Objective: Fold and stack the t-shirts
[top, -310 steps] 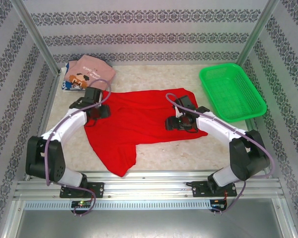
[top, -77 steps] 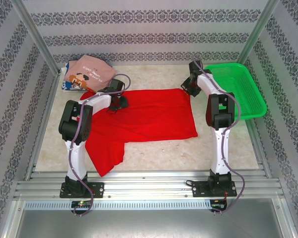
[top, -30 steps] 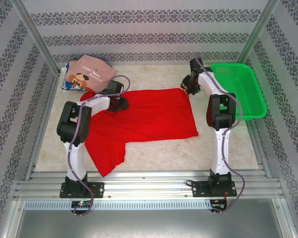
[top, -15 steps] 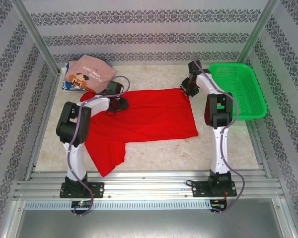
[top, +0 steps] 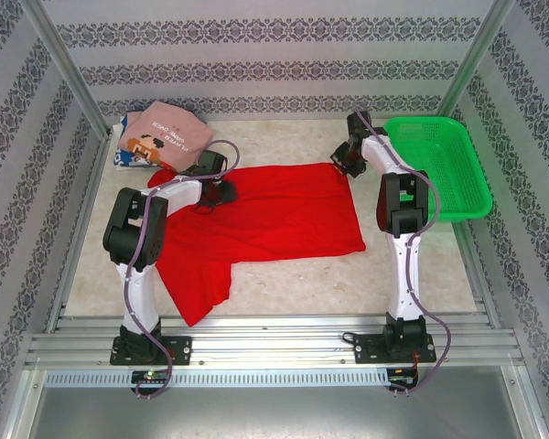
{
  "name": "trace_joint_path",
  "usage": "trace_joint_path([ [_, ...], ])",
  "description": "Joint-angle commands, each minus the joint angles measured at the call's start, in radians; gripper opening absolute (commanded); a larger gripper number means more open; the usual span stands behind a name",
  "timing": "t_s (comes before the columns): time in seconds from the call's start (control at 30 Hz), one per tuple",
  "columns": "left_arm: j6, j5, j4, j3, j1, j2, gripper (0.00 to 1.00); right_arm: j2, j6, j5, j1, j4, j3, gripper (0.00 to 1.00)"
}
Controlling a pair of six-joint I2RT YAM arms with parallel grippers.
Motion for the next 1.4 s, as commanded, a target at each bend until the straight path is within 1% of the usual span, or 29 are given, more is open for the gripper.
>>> trace_joint_path([
  [0.0, -0.005, 0.041, -0.095, -0.042, 0.0, 0.025, 0.48, -0.041, -0.006, -0.007, -0.011, 0.006, 0.007, 0.06],
  [0.07, -0.006, 0.04, -0.097, -0.04, -0.001, 0.025, 0.48, -0.043, -0.006, -0.009, -0.016, 0.006, 0.005, 0.04],
  [0.13, -0.004, 0.04, -0.098, -0.04, -0.001, 0.025, 0.48, -0.054, -0.005, -0.01, -0.019, 0.013, -0.005, 0.0],
  [0.37, 0.0, 0.035, -0.103, -0.046, -0.001, 0.024, 0.47, -0.07, -0.006, -0.017, -0.03, 0.02, 0.025, 0.0],
  [0.77, 0.006, 0.031, -0.109, -0.059, -0.001, 0.022, 0.47, -0.031, 0.008, -0.058, -0.058, 0.018, 0.106, 0.0],
  [1.03, 0.016, 0.024, -0.117, -0.075, 0.0, 0.014, 0.47, 0.023, 0.046, -0.182, -0.1, 0.029, 0.16, 0.0],
  [1.23, 0.018, 0.033, -0.116, -0.083, -0.001, 0.013, 0.46, 0.117, 0.061, -0.224, -0.118, -0.019, 0.306, 0.04],
  [1.3, 0.018, 0.037, -0.116, -0.085, -0.001, 0.013, 0.46, 0.167, 0.068, -0.248, -0.125, -0.05, 0.385, 0.11],
  [1.37, 0.017, 0.038, -0.116, -0.085, -0.002, 0.012, 0.46, 0.181, 0.066, -0.269, -0.125, -0.035, 0.42, 0.2],
])
